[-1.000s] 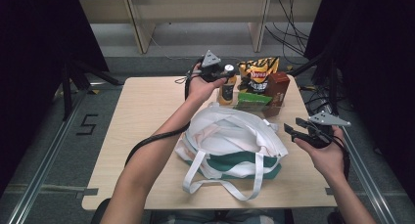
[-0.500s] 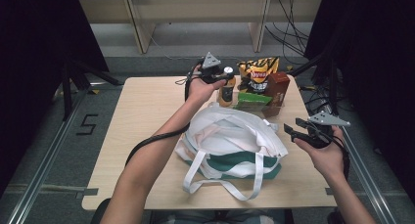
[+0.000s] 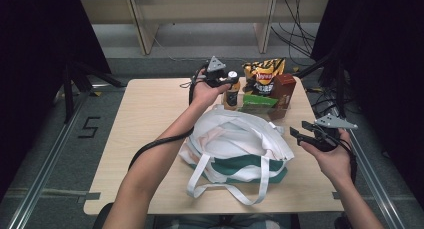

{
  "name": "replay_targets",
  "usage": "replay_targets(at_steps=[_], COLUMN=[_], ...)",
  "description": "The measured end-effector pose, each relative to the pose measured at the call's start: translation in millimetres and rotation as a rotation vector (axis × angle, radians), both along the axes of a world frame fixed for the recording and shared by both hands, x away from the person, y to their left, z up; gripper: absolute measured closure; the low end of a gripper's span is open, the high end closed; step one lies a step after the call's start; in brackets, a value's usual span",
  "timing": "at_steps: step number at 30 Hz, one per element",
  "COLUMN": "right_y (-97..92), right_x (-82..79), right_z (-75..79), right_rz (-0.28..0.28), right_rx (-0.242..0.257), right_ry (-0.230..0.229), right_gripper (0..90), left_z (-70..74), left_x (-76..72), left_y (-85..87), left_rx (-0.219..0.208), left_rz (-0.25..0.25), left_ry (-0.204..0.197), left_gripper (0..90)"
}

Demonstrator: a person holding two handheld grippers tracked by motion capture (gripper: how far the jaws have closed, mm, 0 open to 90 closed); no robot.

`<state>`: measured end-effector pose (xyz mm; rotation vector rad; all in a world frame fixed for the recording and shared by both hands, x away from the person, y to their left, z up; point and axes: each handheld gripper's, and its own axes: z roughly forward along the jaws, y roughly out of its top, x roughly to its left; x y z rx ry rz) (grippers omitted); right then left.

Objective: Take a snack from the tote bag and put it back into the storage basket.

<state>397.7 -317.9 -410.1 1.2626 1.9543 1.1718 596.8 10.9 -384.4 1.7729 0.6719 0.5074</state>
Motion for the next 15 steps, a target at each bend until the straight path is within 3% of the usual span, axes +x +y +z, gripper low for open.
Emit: replay_targets(at_steps=[15], right_y=[0.4], right_x=[0.0], right_z=[-0.1], right_rz=[0.000], right_rx=[0.004], right_ry=[0.000], right_gripper=[47.0], left_z=[-8.6], left_x=[1.5], left_y=[1.1], left_rx=[0.020], left_rz=[0.004], left_ry=[0.024], left_gripper=[59.0])
